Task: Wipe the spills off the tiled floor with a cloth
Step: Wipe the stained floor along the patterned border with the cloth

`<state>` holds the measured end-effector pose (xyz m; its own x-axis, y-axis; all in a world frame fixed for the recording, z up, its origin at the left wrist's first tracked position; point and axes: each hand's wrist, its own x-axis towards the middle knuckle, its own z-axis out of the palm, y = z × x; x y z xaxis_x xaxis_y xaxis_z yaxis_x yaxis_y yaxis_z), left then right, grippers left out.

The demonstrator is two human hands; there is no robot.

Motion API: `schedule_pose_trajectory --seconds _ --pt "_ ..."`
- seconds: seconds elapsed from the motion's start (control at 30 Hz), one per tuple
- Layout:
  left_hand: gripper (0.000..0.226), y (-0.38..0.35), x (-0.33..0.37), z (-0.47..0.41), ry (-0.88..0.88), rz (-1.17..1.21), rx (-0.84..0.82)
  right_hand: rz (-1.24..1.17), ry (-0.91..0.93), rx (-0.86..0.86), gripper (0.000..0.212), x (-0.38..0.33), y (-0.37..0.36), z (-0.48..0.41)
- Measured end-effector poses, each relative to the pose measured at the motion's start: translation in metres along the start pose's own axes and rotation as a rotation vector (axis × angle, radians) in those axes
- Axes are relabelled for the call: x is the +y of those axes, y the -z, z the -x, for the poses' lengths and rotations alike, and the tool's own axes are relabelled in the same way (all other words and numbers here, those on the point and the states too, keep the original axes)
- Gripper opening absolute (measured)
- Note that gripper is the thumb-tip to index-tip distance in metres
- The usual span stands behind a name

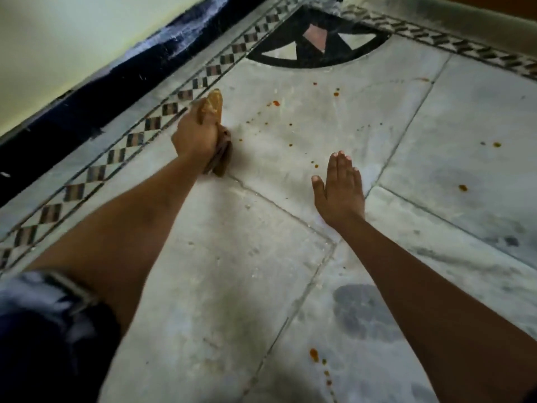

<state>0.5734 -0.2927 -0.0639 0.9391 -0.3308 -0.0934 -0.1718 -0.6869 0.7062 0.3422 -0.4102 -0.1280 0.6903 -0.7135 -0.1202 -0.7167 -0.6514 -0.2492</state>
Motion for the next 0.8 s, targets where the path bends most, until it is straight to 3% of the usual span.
schedule_pose_trajectory --seconds 0.07,0.13,0.27,0.43,0.6,0.7,0.8 --pt "0.054 -0.030 -0.007 0.000 -0.181 -0.308 -0.146 0.020 -0.016 0.020 0.063 0.005 -0.004 -0.010" --pt "0.057 -0.051 -0.015 -0.002 -0.251 -0.443 -0.261 0.011 -0.052 0.065 0.063 0.012 -0.007 -0.019" --pt "0.062 -0.072 -0.024 -0.022 -0.290 -0.628 -0.225 0.033 -0.110 0.106 0.067 0.018 -0.022 -0.031" --pt "0.068 -0.088 0.001 -0.061 -0.234 -0.638 -0.246 0.039 -0.107 0.144 0.074 0.017 -0.021 -0.032" --pt "0.067 -0.068 -0.027 -0.016 -0.515 -0.736 -0.328 0.017 -0.126 0.140 0.075 0.015 -0.017 -0.031" --pt "0.066 -0.038 -0.055 -0.022 -0.417 -0.773 -0.307 0.004 -0.135 0.129 0.074 0.017 -0.017 -0.031" --pt "0.060 -0.050 -0.035 -0.068 -0.249 -0.688 -0.213 -0.005 -0.123 0.129 0.072 0.015 -0.017 -0.032"
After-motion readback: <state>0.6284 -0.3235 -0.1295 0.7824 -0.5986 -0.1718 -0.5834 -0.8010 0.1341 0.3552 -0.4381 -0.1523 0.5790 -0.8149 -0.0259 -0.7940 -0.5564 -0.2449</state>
